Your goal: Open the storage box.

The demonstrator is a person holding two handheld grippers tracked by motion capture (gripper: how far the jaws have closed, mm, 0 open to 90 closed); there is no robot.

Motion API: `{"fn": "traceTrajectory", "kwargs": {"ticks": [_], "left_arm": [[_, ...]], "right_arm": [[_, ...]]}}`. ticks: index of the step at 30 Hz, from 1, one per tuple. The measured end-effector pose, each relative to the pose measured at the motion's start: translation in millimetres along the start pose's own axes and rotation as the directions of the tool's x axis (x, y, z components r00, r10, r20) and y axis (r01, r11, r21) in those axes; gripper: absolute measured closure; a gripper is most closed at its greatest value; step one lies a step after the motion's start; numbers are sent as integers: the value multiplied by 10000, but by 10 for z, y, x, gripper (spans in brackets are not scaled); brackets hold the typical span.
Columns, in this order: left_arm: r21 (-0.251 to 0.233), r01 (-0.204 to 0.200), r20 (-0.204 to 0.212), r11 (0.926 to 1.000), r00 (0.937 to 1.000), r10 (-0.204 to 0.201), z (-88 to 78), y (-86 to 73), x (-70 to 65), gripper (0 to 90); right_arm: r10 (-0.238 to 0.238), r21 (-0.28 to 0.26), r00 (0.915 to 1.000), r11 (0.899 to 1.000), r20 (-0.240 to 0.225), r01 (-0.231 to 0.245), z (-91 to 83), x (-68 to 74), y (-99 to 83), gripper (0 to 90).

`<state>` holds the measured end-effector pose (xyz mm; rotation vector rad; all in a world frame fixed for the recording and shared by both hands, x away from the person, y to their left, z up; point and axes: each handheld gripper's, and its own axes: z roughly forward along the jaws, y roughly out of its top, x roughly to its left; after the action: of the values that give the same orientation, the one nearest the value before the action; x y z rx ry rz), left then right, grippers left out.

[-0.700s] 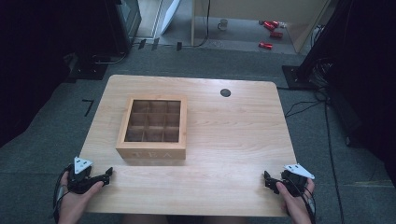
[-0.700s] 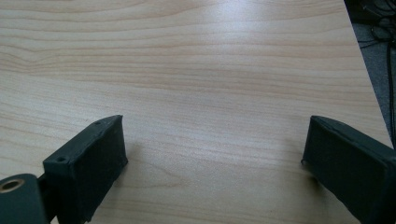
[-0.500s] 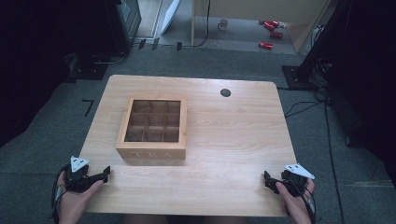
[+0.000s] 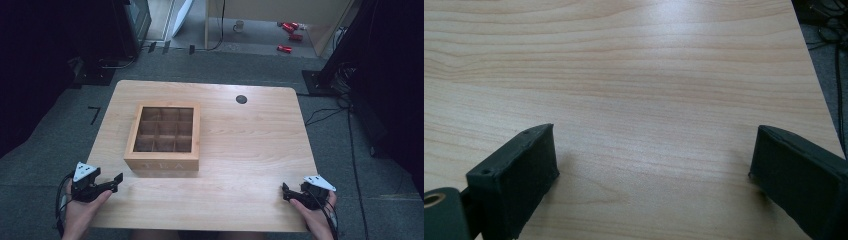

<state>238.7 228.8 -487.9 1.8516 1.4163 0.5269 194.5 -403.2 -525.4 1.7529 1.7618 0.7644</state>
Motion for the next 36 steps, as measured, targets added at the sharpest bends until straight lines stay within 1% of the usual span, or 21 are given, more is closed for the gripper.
{"fn": "traceTrajectory", "kwargs": {"ticks": [1, 2, 3, 4, 5, 6, 9, 10, 12, 14, 15, 16, 18, 21, 23, 24, 26, 28, 29, 30, 36], "left_arm": [[0, 0, 0, 10000, 10000, 0, 0, 0, 0, 138], [-5, -148, 117, 9999, 9998, 148, 3, 23, -38, 138], [-5, -148, 117, 9999, 9998, 148, 3, 23, -38, 140], [-29, -169, 181, 9999, 9997, 169, 4, 34, -55, 141], [-49, -202, 247, 9998, 9995, 203, 4, 44, -64, 145], [-83, -281, 393, 9996, 9988, 284, 13, 60, -80, 149], [-63, -341, 508, 9994, 9981, 344, 27, 76, -100, 154], [-56, -371, 614, 9993, 9974, 374, 39, 94, -114, 162], [-46, -370, 643, 9993, 9972, 372, 50, 113, -130, 162], [-70, -417, 668, 9991, 9969, 421, 55, 128, -140, 192], [-70, -417, 668, 9991, 9969, 421, 55, 128, -140, 207], [-51, -432, 680, 9991, 9967, 434, 58, 140, -143, 219], [-87, -420, 760, 9991, 9962, 426, 58, 149, -144, 239], [-103, -446, 818, 9990, 9956, 453, 62, 157, -150, 258], [-119, -477, 884, 9988, 9949, 485, 72, 169, -158, 304], [-119, -477, 884, 9988, 9949, 485, 72, 169, -158, 322], [-171, -490, 951, 9987, 9942, 504, 73, 178, -165, 352], [-178, -515, 995, 9985, 9936, 530, 73, 184, -166, 376], [-178, -515, 995, 9985, 9936, 530, 73, 184, -166, 385], [-180, -504, 1009, 9986, 9935, 520, 73, 188, -166, 398], [-133, -491, 1020, 9987, 9935, 502, 85, 212, -188, 446]], "right_arm": [[0, 0, 10000, 10000, 0, 0, 0, 0, 0, 41], [6, -4, 9998, 10000, 209, -6, 0, 16, 12, 43], [6, -4, 9998, 10000, 209, -6, 0, 16, 12, 43], [119, -16, 9992, 9999, 376, -118, -1, 50, 30, 64], [123, -40, 9992, 9999, 387, -121, -1, 68, 42, 68], [103, -64, 9993, 9999, 356, -101, -4, 93, 55, 68], [69, -112, 9995, 9999, 310, -66, -14, 145, 90, 69], [207, -215, 9997, 9996, 149, -203, -33, 192, 130, 72], [315, -336, 9995, 9989, -6, -315, -57, 236, 174, 91], [530, -562, 9986, 9970, 64, -526, -84, 278, 215, 137], [530, -562, 9986, 9970, 64, -526, -84, 278, 215, 137], [676, -685, 9977, 9953, -82, -680, -109, 316, 260, 137], [722, -874, 9972, 9934, -214, -738, -145, 369, 301, 140], [719, -1026, 9969, 9919, -307, -747, -174, 433, 344, 145], [675, -1155, 9964, 9906, -510, -731, -212, 550, 408, 153], [675, -1155, 9964, 9906, -510, -731, -212, 550, 408, 153], [528, -1211, 9958, 9907, -745, -616, -236, 670, 473, 156], [438, -1242, 9956, 9908, -828, -539, -243, 745, 517, 160], [438, -1242, 9956, 9908, -828, -539, -243, 745, 517, 160], [352, -1272, 9952, 9908, -909, -467, -243, 821, 558, 163], [76, -1331, 9934, 9908, -1142, -229, -231, 1053, 683, 166]]}}
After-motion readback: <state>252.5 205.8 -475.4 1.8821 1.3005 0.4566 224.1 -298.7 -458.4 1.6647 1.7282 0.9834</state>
